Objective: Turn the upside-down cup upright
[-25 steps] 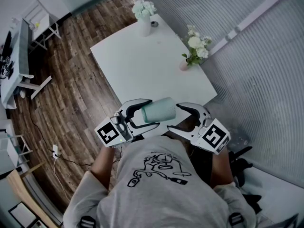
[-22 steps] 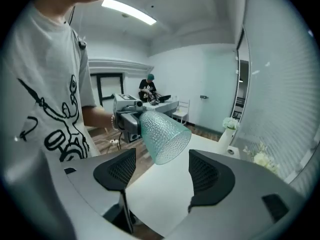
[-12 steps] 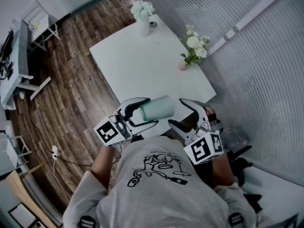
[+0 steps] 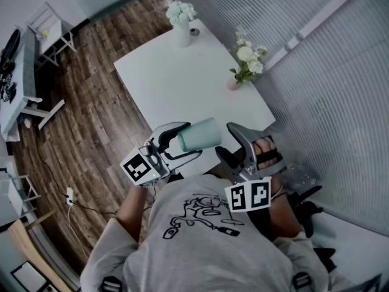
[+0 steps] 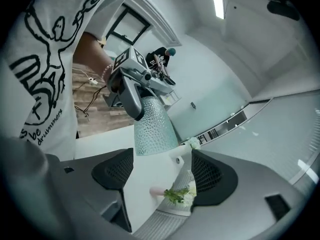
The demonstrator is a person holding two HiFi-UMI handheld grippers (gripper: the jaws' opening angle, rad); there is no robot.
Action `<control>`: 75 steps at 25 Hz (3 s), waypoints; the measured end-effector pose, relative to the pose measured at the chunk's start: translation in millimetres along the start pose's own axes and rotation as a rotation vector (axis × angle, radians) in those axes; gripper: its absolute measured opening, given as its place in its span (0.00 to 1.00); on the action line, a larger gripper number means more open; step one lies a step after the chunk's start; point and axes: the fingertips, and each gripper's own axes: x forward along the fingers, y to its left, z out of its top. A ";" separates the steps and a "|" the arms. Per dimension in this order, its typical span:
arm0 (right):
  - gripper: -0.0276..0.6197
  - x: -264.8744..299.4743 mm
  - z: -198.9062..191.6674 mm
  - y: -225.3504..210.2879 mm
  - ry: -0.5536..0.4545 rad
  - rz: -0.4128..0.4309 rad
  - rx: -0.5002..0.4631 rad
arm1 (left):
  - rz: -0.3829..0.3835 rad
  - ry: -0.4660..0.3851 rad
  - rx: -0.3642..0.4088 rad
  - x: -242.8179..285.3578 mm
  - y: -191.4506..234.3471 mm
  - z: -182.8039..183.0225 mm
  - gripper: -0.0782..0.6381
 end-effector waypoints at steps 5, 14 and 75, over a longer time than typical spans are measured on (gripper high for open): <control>0.59 2.6 5.1 0.9 0.015 -0.039 -0.058 | 0.004 -0.004 -0.003 2.7 0.1 -0.2 0.54; 0.62 12.2 16.2 5.2 0.031 -0.063 -0.101 | 0.000 -0.026 -0.015 7.3 -2.6 3.7 0.54; 0.61 35.1 15.5 15.1 -0.226 -0.006 0.451 | -0.008 -0.032 0.034 19.7 -13.4 19.2 0.53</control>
